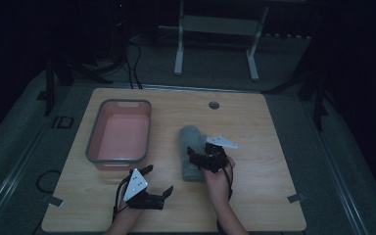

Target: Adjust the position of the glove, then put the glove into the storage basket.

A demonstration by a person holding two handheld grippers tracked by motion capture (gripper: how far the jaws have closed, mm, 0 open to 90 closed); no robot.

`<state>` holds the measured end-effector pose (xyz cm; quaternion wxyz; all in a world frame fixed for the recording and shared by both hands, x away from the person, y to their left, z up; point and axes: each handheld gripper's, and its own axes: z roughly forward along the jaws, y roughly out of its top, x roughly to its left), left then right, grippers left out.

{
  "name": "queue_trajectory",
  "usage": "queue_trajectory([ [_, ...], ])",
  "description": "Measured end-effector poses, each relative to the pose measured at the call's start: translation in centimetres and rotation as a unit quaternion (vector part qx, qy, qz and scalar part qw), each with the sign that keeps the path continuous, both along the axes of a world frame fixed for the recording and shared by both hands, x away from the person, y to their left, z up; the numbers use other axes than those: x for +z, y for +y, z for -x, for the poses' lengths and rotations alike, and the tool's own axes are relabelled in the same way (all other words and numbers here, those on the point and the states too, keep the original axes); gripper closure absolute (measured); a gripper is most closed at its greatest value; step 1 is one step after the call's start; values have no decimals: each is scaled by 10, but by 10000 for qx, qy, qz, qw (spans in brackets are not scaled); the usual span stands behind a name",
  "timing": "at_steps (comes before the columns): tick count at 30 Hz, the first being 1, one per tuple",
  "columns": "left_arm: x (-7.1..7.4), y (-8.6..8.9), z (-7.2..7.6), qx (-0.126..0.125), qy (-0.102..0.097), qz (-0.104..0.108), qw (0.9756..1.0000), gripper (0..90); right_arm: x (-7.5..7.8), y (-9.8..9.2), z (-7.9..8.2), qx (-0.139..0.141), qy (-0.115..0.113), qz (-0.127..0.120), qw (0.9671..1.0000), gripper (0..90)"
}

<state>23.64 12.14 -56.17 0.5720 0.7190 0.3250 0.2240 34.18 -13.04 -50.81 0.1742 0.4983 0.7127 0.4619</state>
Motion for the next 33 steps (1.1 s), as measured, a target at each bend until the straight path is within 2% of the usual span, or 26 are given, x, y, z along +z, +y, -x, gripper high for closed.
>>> queue_trajectory([
  [1,0,0,0,-18,2,12,10000,6,3,-5,-1,75,-30,-94,9999,146],
  [2,0,0,0,-21,6,12,10000,6,6,-9,-1,84,-126,-78,9999,153],
  [4,0,-1,0,-69,22,105,9999,6,13,-19,-2,195,-175,74,9996,145],
  [7,0,-1,0,-48,60,139,9999,6,20,-33,-3,412,-503,23,9979,157],
  [8,0,-1,0,-50,87,178,9998,6,21,-37,-4,495,-624,65,9968,157],
  [9,0,-1,-1,-34,108,183,9998,6,22,-42,-3,537,-835,210,9948,157],
  [11,1,-1,-2,-11,243,130,9996,6,24,-47,-4,647,-924,261,9933,153],
  [14,1,-3,-5,123,435,-87,9989,7,29,-53,-9,832,-789,318,9929,150],
  [16,4,-4,-7,147,589,-64,9981,6,36,-58,-13,902,-699,249,9932,154],
  [18,7,-4,-9,139,678,14,9976,7,44,-60,-16,977,-781,445,9912,165],
  [20,10,-6,-12,145,816,-19,9966,7,50,-62,-20,1156,-813,456,9889,167],
  [22,15,-8,-16,54,938,-20,9956,7,50,-64,-25,1221,-498,541,9898,167],
  [24,18,-10,-19,-5,1009,14,9949,7,47,-67,-30,1237,-231,823,9886,201],
  [25,22,-13,-22,-104,1071,58,9942,6,45,-70,-31,1230,-96,843,9888,204],
  [26,22,-13,-22,-104,1071,58,9942,7,45,-70,-31,1230,-96,843,9888,204],
  [27,25,-15,-24,-140,1096,65,9939,7,42,-76,-32,1227,66,664,9902,209],
  [31,36,-23,-35,-234,1116,-5,9935,7,38,-81,-30,1375,170,605,9885,167],
  [33,41,-26,-42,-244,1139,11,9932,7,35,-81,-29,1395,172,624,9881,195],
])
